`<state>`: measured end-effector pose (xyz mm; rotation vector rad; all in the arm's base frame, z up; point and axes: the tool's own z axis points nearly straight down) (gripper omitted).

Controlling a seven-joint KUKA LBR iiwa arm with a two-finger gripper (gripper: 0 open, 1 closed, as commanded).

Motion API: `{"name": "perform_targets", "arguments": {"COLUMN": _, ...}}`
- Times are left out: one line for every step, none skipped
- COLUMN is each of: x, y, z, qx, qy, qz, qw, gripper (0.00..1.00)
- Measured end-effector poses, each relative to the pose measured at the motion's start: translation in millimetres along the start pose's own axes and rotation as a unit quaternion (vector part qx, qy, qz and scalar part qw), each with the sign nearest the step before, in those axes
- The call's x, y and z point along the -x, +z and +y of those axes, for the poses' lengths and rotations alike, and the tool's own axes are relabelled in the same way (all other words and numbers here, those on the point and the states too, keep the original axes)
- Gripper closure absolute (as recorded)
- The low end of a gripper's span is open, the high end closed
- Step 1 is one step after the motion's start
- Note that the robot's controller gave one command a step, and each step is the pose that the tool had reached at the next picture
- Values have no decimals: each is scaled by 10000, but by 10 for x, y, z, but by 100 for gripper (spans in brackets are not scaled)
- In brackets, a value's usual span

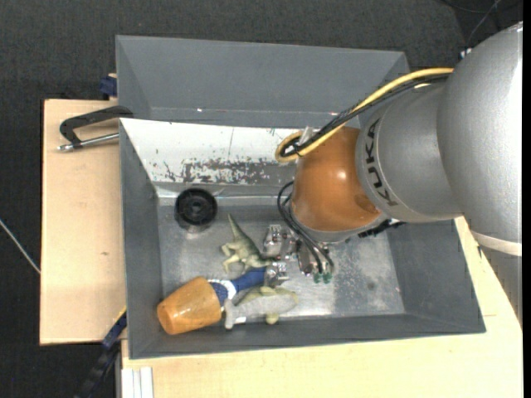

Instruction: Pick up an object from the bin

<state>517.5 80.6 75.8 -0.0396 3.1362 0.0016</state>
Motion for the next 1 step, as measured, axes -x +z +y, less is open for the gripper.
{"name": "perform_targets", "arguments": {"x": -49, "y": -1424, "z": -38, "qx": 2, "qy": -1117, "qz": -29, "qw": 9937, "gripper": 100}}
